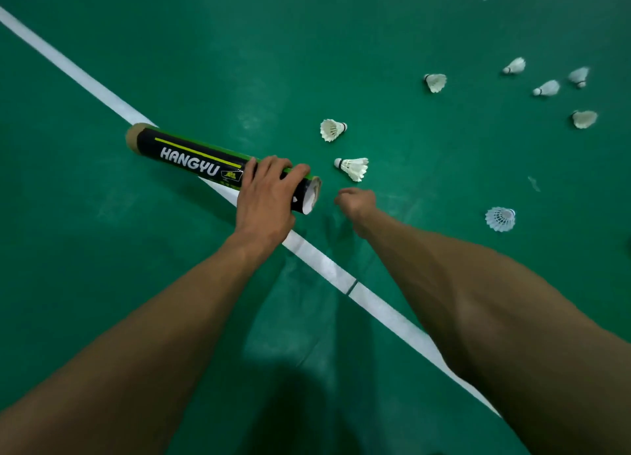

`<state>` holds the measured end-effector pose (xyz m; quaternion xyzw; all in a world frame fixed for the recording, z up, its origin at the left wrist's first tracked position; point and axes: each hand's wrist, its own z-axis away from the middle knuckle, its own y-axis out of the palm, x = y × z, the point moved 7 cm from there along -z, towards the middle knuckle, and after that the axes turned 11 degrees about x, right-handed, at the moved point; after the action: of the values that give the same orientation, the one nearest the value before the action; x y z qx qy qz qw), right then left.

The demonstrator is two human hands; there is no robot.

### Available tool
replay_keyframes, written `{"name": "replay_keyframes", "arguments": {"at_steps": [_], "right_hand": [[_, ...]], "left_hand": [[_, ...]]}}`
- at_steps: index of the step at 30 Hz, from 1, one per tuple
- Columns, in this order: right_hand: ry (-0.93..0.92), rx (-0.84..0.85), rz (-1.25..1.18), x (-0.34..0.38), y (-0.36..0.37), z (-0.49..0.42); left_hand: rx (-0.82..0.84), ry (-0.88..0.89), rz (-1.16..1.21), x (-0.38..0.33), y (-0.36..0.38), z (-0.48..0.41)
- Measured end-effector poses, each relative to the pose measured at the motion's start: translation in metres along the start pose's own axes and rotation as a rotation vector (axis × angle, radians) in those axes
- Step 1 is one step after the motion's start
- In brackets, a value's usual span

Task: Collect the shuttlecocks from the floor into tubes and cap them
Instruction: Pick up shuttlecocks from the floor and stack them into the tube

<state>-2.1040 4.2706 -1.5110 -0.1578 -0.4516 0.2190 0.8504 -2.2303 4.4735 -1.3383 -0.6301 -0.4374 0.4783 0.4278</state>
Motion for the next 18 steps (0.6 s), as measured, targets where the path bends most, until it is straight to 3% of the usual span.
{"name": "replay_keyframes", "arguments": {"at_steps": [4, 8, 13, 18], "right_hand": [[-0.05, 0.01, -0.041, 0.044, -0.021, 0.022], [-0.136, 0.065, -0.256, 0.052, -0.03, 0.006], [-0.083, 0.234, -0.276, 0.039, -0.03, 0.004], [-0.248, 0.166, -0.349, 0.071, -0.032, 0.012]], "left_hand": [[-0.005, -0.083, -0.011, 0.004, -0.012, -0.001], [0.006, -0.164, -0.016, 0.01, -0.009, 0.004], [0.193, -0.261, -0.067, 0.014, -0.018, -0.011], [0.186, -0.401, -0.119, 0.014, -0.046, -0.031]]}}
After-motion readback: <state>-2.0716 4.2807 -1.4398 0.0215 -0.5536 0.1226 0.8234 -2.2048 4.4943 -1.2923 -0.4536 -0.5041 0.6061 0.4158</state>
